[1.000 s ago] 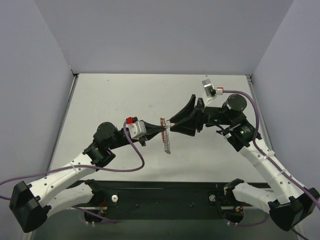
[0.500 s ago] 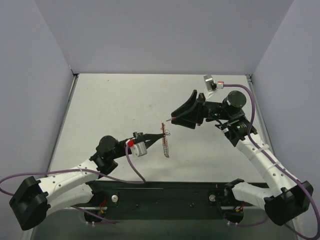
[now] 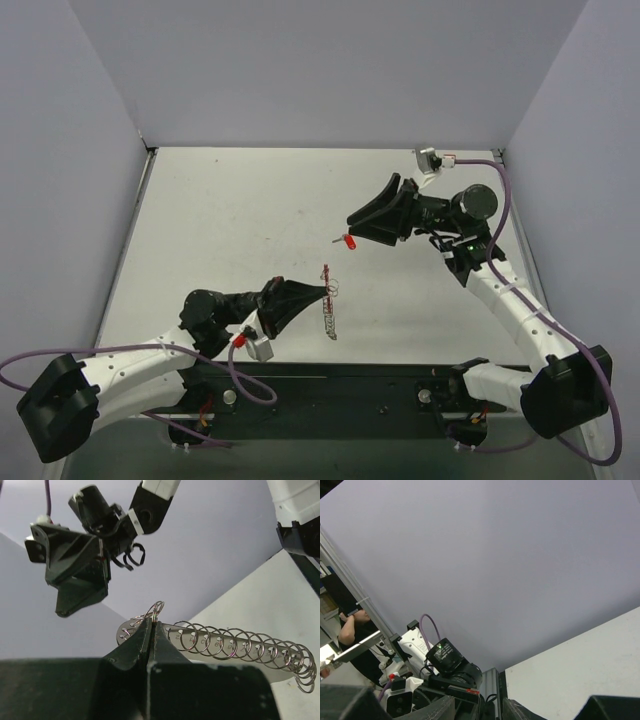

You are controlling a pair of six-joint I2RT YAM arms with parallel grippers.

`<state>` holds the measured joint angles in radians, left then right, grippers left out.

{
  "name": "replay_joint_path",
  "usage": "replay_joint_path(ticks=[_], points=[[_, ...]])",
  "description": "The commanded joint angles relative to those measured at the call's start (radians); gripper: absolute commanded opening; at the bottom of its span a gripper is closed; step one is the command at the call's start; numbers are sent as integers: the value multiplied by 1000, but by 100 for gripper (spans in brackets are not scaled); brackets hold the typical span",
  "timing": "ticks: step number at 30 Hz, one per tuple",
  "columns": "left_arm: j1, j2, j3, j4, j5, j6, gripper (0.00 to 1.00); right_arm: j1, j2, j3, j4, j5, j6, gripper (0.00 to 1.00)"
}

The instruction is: Put the keys on the keyring

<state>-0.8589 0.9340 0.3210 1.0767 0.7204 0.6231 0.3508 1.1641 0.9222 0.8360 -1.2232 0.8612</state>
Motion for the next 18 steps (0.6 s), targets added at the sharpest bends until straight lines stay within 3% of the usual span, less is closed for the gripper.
replay_joint_path(ticks=[1,18], points=[[-6,5,6,164,108,47,0,-13,-9,1,170,-44,25,42],[-6,17,32,178,137,33,0,-26,-26,-14,155,-52,16,45]])
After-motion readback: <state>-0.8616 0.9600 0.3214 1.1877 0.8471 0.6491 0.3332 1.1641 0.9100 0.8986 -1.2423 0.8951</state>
